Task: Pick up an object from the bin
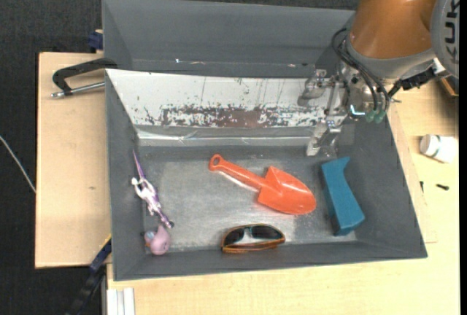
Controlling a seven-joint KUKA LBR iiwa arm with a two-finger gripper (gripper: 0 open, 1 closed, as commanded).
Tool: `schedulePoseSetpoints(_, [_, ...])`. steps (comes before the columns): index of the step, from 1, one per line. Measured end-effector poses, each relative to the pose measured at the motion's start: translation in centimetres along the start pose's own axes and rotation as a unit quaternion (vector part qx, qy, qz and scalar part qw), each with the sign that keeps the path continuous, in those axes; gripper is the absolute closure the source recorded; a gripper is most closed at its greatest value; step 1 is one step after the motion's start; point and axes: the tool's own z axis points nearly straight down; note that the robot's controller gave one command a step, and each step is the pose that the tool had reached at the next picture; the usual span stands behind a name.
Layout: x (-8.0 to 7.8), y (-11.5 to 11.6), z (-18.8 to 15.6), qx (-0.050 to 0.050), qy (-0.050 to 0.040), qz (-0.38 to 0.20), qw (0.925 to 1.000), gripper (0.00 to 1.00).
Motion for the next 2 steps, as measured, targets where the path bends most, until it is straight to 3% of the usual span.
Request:
schedulePoseSetpoints(1, [-0.1, 0.0, -0.5, 0.000, -0.0044, 0.000, 1.0000, 0.00])
schedulePoseSetpoints(2, [5.7, 3.3, 7.2, 0.001, -0.0047, -0.037, 0.9993, 0.00])
